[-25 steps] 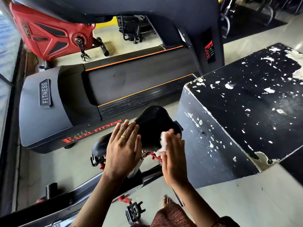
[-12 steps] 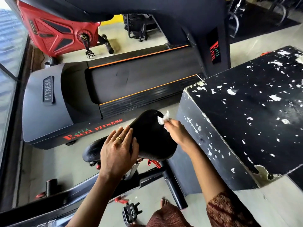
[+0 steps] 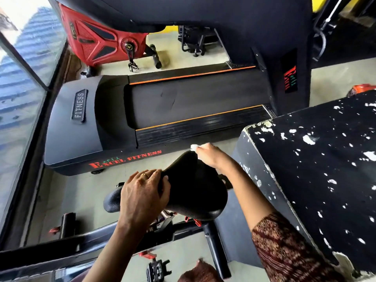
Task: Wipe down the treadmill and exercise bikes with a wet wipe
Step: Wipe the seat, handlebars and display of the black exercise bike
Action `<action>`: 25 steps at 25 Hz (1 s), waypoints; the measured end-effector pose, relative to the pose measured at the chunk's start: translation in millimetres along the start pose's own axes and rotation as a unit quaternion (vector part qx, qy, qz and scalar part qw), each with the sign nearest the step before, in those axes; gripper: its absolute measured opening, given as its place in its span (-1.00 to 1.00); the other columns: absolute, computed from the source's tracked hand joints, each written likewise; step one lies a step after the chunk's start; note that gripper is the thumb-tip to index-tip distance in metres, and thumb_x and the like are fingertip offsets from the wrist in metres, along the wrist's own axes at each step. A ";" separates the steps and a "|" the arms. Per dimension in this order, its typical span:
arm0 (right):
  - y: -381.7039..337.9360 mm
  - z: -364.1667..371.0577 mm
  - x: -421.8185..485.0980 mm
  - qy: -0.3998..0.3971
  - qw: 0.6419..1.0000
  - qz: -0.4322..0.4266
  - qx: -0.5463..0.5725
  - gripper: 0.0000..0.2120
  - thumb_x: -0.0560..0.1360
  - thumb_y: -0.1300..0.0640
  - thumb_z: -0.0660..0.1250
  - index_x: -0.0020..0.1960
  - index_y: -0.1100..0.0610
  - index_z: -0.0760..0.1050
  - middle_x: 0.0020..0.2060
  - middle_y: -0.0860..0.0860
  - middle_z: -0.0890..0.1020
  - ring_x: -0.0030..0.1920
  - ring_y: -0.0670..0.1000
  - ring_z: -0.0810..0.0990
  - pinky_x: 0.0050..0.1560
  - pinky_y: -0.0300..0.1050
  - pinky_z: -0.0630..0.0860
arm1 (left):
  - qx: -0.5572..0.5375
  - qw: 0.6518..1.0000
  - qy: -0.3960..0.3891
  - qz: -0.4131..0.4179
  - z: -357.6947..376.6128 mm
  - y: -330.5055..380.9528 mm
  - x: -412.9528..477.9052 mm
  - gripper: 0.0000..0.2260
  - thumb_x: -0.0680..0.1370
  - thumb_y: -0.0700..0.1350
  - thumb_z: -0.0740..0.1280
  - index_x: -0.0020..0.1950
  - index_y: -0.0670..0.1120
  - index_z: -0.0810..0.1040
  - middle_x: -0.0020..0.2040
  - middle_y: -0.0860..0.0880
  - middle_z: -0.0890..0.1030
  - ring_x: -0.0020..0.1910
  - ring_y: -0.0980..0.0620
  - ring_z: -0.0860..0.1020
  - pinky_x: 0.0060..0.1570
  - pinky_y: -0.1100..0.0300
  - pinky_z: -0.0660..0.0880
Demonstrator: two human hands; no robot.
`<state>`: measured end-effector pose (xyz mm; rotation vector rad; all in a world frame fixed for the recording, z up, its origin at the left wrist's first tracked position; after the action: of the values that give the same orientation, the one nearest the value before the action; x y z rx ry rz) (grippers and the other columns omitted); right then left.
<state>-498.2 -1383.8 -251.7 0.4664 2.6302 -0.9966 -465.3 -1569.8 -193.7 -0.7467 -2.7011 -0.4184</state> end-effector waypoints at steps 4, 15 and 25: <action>-51.0 19.7 4.2 -0.005 0.982 -0.092 -0.163 -0.65 0.61 0.10 0.04 0.18 0.21 0.52 0.21 0.24 0.53 0.21 0.24 0.48 0.14 -0.03 0.39 | 0.023 0.999 0.000 -0.030 0.0 -1.0 -0.1 -0.71 0.45 -0.01 0.17 -0.28 -0.10 0.61 -0.38 -0.04 0.63 -0.47 -0.13 0.57 -0.40 0.14 0.49; -61.9 31.3 -8.9 0.021 0.966 -0.139 -0.219 -0.54 0.59 0.05 -0.08 0.09 0.22 0.56 0.13 0.21 0.59 0.18 0.16 0.49 0.33 0.00 0.22 | -0.010 0.998 0.065 0.011 -7.1 -14.5 -12.6 -0.72 0.45 -0.11 0.19 -0.16 -0.21 0.65 -0.20 -0.12 0.68 -0.20 -0.11 0.66 -0.05 0.09 0.45; 16.3 12.3 -27.7 0.112 0.992 -0.034 -0.036 -0.55 0.66 0.12 -0.05 0.53 0.18 0.07 0.53 0.08 0.10 0.53 0.05 0.02 0.46 -0.09 -0.06 | -0.025 0.995 0.036 0.094 -2.3 0.7 -10.0 -0.65 0.49 -0.10 0.16 0.01 -0.26 0.66 -0.01 -0.18 0.68 -0.02 -0.15 0.65 0.05 -0.03 0.55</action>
<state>-464.8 -1386.1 -259.6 0.5004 2.8895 -0.9125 -456.2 -1574.5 -195.1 -0.9715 -2.5340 -0.4576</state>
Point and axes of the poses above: each hand's wrist, its own x-axis towards the middle knuckle, its own z-axis out of the palm, y = z × x, the point moved 7 cm from there along x, towards the middle knuckle
